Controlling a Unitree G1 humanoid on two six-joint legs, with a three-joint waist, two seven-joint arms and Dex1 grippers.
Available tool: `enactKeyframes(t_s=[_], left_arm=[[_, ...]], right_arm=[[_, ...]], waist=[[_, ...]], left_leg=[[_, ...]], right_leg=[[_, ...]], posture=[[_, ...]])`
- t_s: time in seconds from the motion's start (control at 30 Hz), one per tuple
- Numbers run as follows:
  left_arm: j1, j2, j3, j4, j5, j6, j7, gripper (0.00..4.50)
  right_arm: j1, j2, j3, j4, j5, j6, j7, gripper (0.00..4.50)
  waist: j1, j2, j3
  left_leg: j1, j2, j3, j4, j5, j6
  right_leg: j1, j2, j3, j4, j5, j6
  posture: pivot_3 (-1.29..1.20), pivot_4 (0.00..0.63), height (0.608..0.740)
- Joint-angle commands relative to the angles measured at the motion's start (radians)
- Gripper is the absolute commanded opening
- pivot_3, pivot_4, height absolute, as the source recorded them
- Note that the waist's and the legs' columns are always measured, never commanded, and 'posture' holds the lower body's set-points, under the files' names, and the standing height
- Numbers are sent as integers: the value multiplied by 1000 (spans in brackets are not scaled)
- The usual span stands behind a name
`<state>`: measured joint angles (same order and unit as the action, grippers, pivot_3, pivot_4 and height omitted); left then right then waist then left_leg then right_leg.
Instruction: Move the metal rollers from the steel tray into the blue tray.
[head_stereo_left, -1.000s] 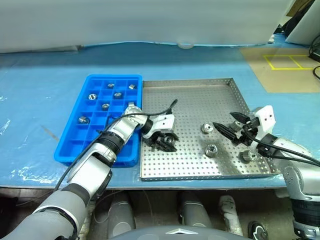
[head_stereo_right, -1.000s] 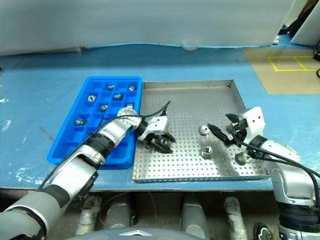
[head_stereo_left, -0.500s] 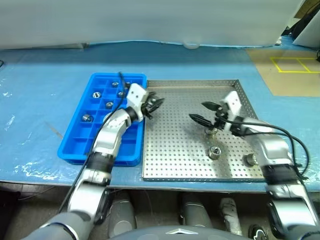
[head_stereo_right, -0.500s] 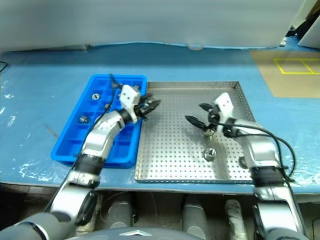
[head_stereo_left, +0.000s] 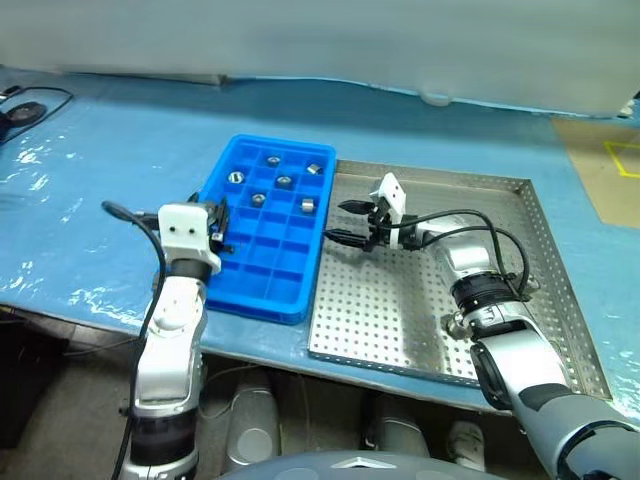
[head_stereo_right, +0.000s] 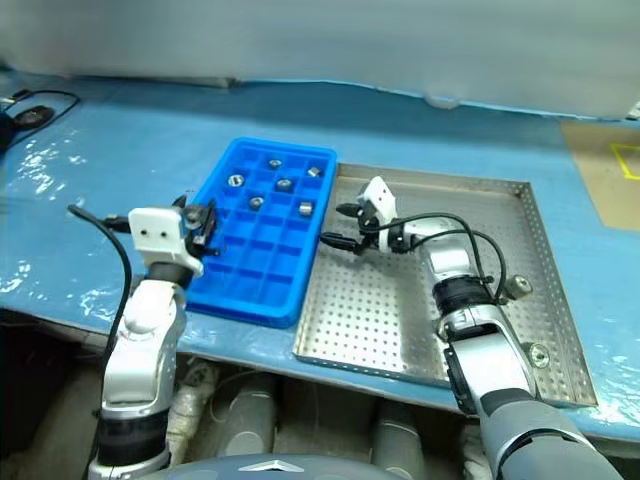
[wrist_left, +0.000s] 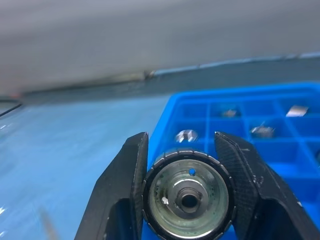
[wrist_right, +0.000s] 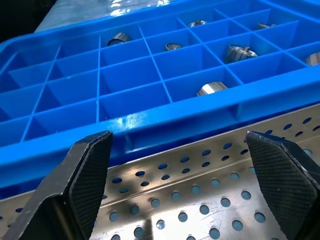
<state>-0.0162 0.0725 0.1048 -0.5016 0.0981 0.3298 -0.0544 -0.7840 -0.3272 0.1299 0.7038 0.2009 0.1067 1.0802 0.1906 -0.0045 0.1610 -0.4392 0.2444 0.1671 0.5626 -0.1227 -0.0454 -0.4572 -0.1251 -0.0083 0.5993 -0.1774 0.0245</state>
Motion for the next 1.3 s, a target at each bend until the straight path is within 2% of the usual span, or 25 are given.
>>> enactKeyframes(t_s=[0.03,0.2,0.37,0.57,0.7,0.87,1.1,1.2,1.3], left_arm=[[45,-1,6,-106,9,35,19,1719],[117,5,-12,-146,18,82,21,1719],[122,-18,3,-125,19,127,62,1719],[73,-35,14,-78,-49,142,44,3638],[-45,6,-38,-4,-142,82,-91,3638],[-247,49,-107,213,-255,7,-306,3638],[-529,58,-200,626,-271,-134,-528,3638],[-650,30,-227,820,-266,-180,-593,3638],[-793,-38,-248,1041,-271,-249,-683,3638]], right_arm=[[-13,12,-1,-2,-8,-27,24,4500],[10,2,-9,-19,-18,-19,33,4500],[18,-11,-18,-31,-22,-13,30,4500],[28,-35,-37,-52,-11,1,18,4500],[38,-60,-68,-92,5,32,-1,4500],[161,-144,-136,-308,45,136,-45,4500],[383,-240,-278,-618,96,268,-176,4500],[474,-272,-347,-729,115,319,-236,4500],[586,-297,-440,-851,139,371,-298,4500]], waist=[[4,0,0],[14,0,0],[18,0,0],[18,0,0],[16,0,0],[6,0,0],[-67,1,0],[-100,1,0],[-132,1,0]], left_leg=[[0,0,0,0,0,0],[0,0,-2,-1,0,-1],[-1,0,-2,-1,0,-1],[-1,0,-3,-1,0,-1],[-1,0,-3,0,1,-1],[0,-2,-2,1,1,-1],[2,-3,0,1,1,-2],[4,-4,2,2,1,-2],[5,-4,4,2,1,-1]], right_leg=[[0,0,0,0,0,0],[0,1,-1,0,0,0],[0,1,-1,0,0,0],[0,1,-1,0,0,0],[0,1,-1,0,0,0],[0,1,1,1,0,0],[-1,1,6,3,0,1],[0,1,9,4,1,2],[0,1,11,3,2,4]], posture=[[429,150,740],[417,150,740],[417,150,740],[363,150,740],[285,150,740],[115,150,740],[-135,150,740],[-235,150,740],[-338,150,740]])
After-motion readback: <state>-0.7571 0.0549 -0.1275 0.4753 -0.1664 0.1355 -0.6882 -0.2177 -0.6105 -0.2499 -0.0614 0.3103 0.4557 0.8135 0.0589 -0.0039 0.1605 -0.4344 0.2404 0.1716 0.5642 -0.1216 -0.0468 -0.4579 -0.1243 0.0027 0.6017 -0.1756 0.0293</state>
